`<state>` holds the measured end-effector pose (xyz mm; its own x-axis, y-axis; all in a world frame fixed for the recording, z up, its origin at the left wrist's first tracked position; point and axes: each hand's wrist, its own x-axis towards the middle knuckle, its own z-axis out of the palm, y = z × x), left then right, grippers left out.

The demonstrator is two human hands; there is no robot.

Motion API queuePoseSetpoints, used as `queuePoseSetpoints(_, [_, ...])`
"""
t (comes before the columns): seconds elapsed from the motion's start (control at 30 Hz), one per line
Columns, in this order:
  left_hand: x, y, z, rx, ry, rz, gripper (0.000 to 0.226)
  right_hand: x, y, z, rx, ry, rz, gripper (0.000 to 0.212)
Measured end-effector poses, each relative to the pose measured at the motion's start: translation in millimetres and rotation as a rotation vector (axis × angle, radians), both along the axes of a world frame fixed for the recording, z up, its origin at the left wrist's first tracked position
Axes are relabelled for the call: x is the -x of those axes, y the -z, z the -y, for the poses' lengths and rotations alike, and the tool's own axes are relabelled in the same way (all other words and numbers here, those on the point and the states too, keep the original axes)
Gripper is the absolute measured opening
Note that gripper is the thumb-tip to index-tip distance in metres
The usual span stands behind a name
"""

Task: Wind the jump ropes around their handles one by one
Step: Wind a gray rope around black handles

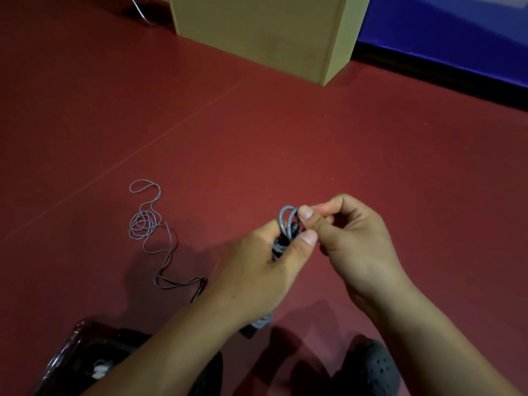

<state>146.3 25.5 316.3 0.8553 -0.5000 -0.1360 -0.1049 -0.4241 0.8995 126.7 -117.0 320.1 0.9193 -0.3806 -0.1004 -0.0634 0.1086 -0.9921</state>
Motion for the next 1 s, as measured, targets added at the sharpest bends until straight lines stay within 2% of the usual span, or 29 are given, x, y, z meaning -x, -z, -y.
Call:
queuePoseSetpoints(0.07, [-0.7,-0.9,1.0,0.023,-0.044,-0.010,0.036,0.3,-1.3,0.0,-0.029,-0.050,-0.033,0.018])
queuePoseSetpoints(0.17, [-4.4,-3.5,3.4,0.084,-0.154,-0.073,0.035,-0.4,-3.8,2.0,-0.277,-0.183,-0.114,0.021])
queuePoseSetpoints(0.23, [-7.6,-5.1,3.9,0.104,-0.203,-0.117,0.032,-0.5,-6.1,3.3,-0.366,-0.229,-0.143,0.019])
queuePoseSetpoints(0.33, [-9.6,-10.2,3.0,0.087,-0.224,-0.156,0.041,-0.4,-4.8,2.7,-0.362,-0.212,-0.146,0.010])
queuePoseSetpoints(0.47, [-14.2,-10.0,2.2,0.051,-0.203,-0.250,0.069,-6.5,-5.8,2.8,-0.340,-0.067,-0.065,0.016])
queuePoseSetpoints(0.53, [-15.4,-7.1,1.6,-0.003,-0.178,-0.202,0.076,-12.7,-10.5,2.9,-0.338,0.004,-0.014,0.019])
queuePoseSetpoints(0.63, [-15.7,-4.7,-0.7,-0.089,-0.188,-0.090,0.066,-21.1,-14.4,-0.8,-0.342,0.060,0.045,0.021])
queuePoseSetpoints(0.8, [-19.2,-6.3,-24.7,-0.183,-0.431,-0.136,0.065,-35.9,-3.8,-38.7,-0.376,-0.040,0.019,0.018])
queuePoseSetpoints(1.0, [-16.0,-2.4,-75.5,-0.292,-0.640,-0.375,0.067,-48.4,15.7,-108.0,-0.401,-0.227,-0.109,0.019])
